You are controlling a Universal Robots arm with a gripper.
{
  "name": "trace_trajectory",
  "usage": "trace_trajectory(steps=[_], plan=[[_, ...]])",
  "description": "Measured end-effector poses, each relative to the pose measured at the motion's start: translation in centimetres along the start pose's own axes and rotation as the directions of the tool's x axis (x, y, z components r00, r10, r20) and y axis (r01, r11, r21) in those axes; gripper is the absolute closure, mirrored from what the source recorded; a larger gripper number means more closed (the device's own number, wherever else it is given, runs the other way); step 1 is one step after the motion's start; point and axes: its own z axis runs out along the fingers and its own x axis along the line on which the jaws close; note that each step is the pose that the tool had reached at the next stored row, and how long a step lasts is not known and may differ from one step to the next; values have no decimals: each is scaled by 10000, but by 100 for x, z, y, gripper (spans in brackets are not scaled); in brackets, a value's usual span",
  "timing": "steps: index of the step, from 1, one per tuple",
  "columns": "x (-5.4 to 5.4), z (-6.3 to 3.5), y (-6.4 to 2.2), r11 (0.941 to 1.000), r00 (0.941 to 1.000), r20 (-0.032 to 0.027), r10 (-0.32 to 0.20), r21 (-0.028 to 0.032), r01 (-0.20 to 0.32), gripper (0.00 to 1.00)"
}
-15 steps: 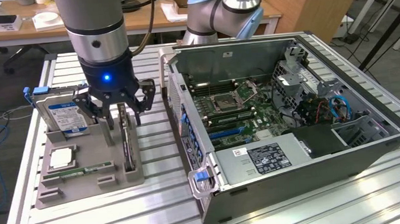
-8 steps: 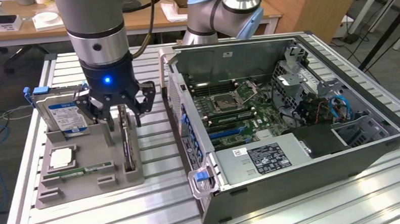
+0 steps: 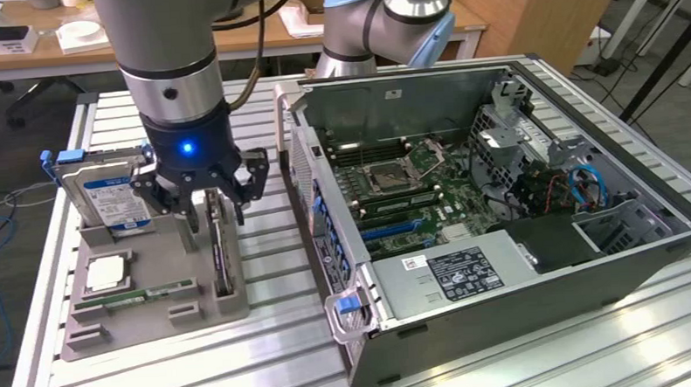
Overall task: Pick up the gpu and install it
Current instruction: 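Pick up the gpu and move the gpu toward the slot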
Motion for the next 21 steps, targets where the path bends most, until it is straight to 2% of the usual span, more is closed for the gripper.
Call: trace_trajectory(steps=[8,13,21], plan=[[58,138,-5,10000,10000,13,-2,42,2,41],[66,221,-4,10000,10000,15,-2,46,2,41],[98,329,46,10000,10000,17,-2,53,2,41]])
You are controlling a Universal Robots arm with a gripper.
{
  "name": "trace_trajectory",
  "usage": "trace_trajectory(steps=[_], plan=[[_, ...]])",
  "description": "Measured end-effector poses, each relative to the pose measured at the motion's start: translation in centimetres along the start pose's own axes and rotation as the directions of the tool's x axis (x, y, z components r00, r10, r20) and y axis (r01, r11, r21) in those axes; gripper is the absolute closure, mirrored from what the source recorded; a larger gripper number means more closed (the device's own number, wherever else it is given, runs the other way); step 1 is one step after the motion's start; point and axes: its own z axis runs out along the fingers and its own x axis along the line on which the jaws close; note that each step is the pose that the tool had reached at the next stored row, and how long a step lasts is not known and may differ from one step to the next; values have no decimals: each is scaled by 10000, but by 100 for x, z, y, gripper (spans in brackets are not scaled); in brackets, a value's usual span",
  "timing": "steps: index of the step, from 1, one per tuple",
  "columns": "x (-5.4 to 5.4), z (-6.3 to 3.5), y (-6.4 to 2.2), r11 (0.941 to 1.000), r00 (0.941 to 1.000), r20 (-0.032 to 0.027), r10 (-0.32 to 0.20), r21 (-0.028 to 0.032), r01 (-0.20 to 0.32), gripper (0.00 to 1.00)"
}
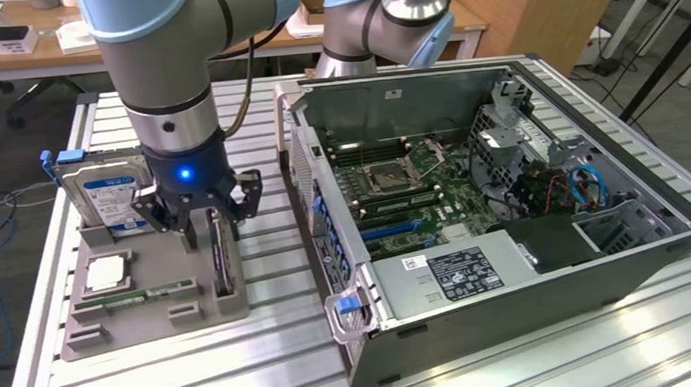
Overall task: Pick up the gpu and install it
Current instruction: 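Pick up the gpu and move the gpu toward the slot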
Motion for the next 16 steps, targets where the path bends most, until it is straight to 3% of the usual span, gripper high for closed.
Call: trace_trajectory(steps=[11,14,16], plan=[[2,39,16,10000,10000,1,-1,0,1,42],[2,39,16,10000,10000,1,-1,-1,1,56],[2,39,16,10000,10000,1,-1,-1,1,56]])
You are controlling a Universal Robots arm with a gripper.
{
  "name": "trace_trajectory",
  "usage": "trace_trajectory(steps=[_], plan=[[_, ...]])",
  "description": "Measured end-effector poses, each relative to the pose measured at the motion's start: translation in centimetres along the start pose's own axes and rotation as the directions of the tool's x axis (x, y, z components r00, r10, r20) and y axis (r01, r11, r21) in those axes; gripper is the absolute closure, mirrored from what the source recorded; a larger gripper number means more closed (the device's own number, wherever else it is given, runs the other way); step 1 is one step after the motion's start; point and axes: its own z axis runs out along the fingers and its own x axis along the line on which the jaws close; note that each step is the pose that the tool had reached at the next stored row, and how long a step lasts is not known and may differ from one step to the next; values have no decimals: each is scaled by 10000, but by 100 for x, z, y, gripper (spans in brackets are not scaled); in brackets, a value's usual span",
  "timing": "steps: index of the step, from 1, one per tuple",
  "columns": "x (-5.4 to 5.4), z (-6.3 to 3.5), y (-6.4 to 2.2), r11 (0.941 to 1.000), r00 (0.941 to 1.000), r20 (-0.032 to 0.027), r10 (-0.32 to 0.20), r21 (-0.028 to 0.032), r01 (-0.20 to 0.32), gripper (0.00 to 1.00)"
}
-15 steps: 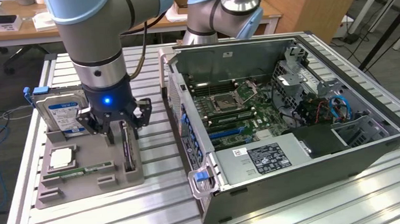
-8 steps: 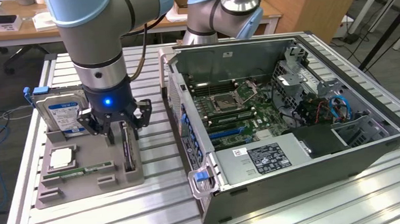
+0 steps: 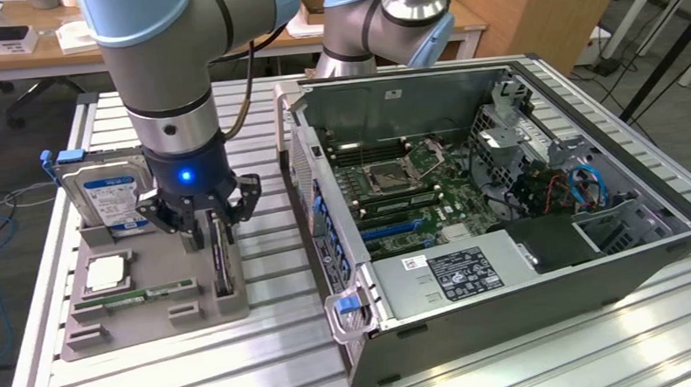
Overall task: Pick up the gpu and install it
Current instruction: 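Pick up the gpu and move the gpu toward the slot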
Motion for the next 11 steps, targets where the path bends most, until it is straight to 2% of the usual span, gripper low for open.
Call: trace_trajectory(steps=[11], plan=[[0,4,-9,10000,10000,0,0,0,0,57]])
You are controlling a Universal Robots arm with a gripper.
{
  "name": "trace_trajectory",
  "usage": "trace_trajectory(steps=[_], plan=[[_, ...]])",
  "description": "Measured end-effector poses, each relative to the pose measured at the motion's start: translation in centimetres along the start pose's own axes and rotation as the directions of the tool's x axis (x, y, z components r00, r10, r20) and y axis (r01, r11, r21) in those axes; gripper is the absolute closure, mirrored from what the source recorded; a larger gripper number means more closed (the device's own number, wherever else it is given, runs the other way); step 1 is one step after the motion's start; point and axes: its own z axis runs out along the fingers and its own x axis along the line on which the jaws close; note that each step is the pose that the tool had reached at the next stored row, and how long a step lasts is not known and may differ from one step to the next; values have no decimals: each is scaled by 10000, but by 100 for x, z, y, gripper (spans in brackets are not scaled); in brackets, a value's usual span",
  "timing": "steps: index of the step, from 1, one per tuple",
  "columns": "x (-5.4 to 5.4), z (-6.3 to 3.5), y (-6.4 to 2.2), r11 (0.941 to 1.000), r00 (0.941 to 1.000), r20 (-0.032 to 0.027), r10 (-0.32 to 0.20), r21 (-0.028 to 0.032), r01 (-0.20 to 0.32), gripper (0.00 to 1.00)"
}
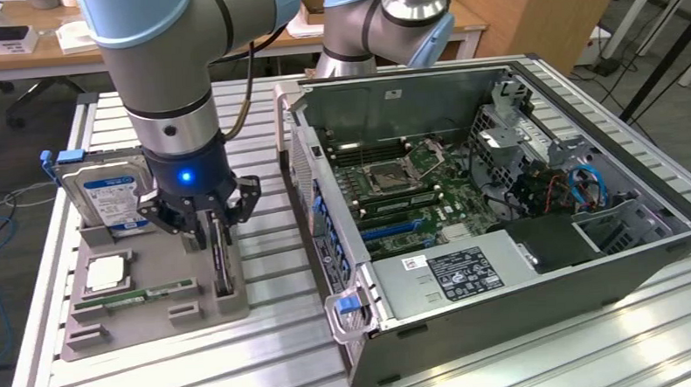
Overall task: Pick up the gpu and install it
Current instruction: 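Pick up the gpu and move the gpu toward the slot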
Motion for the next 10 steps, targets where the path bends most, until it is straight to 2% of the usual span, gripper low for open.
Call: trace_trajectory(steps=[1,10], plan=[[0,0,0,10000,10000,0,0,0,0,64],[-10,1,1,10000,10000,1,0,-1,0,64]])
